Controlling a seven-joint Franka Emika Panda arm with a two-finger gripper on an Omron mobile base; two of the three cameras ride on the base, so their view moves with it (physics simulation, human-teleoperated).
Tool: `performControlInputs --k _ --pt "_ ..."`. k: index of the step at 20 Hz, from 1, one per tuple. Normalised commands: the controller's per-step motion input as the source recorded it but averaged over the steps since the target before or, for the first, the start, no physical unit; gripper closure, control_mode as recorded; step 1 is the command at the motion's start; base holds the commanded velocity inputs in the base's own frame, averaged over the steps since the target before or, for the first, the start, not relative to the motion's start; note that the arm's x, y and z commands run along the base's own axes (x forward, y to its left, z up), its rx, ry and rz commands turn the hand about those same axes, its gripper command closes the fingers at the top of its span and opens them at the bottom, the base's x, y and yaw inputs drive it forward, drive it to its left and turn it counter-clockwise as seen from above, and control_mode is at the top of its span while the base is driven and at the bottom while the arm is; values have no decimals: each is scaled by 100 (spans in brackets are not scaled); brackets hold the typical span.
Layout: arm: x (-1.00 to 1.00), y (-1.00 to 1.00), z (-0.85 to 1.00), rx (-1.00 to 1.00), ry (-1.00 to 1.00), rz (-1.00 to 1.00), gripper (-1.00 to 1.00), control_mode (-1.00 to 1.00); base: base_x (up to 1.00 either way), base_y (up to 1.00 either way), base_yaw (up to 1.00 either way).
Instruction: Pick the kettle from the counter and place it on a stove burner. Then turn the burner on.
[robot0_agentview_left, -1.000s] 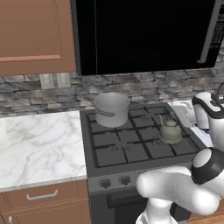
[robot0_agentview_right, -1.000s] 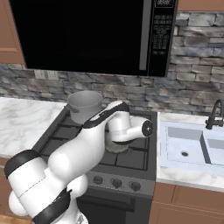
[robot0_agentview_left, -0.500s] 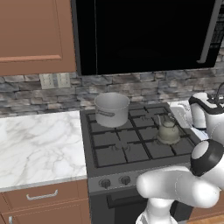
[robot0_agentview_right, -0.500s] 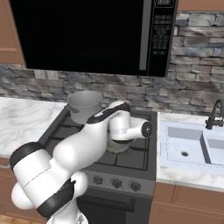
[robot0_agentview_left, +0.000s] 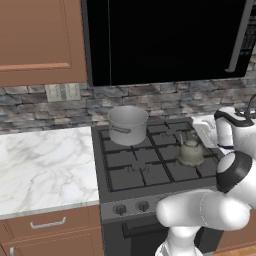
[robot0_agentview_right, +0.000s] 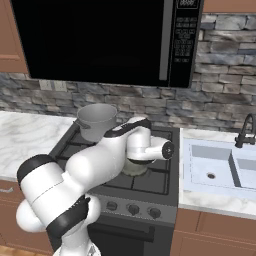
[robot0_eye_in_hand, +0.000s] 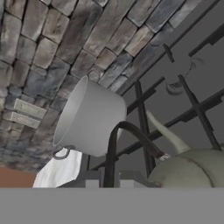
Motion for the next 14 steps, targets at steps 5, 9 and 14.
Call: performControlInputs --k 5,9,14 --pt "8 0 -5 0 0 0 100 -100 0 0 0" --pt "0 0 0 0 0 0 100 -100 0 0 0" --pt "0 0 -5 0 0 0 100 -100 0 0 0"
